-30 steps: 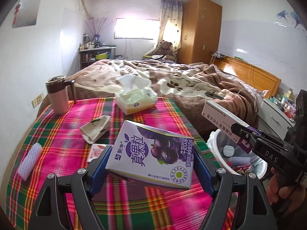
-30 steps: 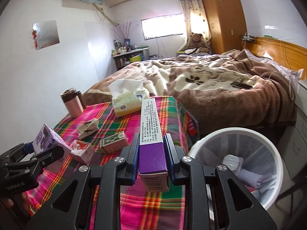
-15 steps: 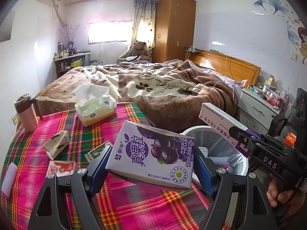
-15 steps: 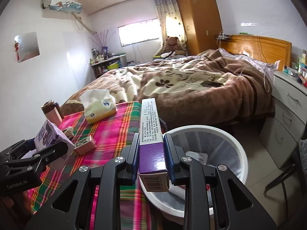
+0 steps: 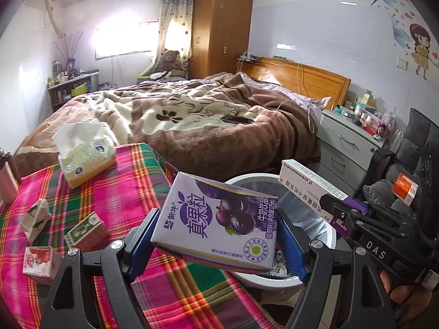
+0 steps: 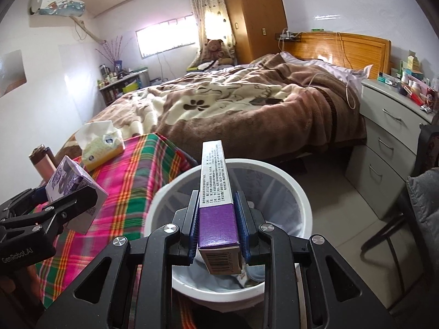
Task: Collect trash
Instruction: 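Carry the grape juice box and purple-white box with both tools over the bin, then open both tools to drop the two boxes into the bin, then withdraw both tools from the bin back over the plaid cloth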
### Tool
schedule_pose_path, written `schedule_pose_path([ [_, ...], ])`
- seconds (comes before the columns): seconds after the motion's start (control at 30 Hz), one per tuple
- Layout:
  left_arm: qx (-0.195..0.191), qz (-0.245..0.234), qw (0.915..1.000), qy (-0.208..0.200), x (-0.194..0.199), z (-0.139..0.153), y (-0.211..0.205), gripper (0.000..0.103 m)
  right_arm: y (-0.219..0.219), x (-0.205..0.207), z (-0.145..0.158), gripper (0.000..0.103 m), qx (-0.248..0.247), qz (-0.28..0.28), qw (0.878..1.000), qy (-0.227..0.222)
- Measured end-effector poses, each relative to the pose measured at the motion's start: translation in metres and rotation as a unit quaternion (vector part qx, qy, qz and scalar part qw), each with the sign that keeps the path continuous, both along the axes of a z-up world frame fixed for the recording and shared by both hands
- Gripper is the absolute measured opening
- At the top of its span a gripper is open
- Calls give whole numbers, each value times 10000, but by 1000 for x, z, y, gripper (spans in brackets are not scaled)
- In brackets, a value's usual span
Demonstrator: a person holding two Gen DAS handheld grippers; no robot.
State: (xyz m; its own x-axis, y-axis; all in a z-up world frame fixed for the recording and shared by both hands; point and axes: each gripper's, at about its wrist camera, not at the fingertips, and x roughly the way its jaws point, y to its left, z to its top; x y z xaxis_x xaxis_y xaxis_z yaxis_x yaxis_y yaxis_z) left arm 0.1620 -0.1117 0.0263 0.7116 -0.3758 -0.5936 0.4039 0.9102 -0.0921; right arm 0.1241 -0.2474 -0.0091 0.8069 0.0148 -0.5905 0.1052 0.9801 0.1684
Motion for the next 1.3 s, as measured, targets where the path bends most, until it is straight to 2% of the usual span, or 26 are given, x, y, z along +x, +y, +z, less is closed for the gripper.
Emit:
schedule_pose_path([
  [0.17, -21, -215, 9997, 105, 7, -7, -16, 80, -9, 2, -7, 25, 29, -85, 9998, 149],
  [0.47, 102, -295, 9993, 204, 22, -19, -35, 80, -21, 8, -14, 25, 23, -187, 9993, 337],
  [0.73, 46, -392, 9984, 398, 35, -26, -40, 80, -24, 14, -19, 26, -27, -226, 9984, 513],
  [0.8, -22, -419, 9981, 444, 36, -28, -41, 80, -24, 13, -19, 34, -79, -269, 9982, 525],
  [0.87, -37, -450, 9981, 417, 35, -28, -42, 80, -24, 12, -19, 58, -167, -320, 9979, 531],
  [1.3, -175, -184, 9993, 292, 26, -15, -20, 83, -21, 10, -12, 58, -96, -304, 9987, 407],
])
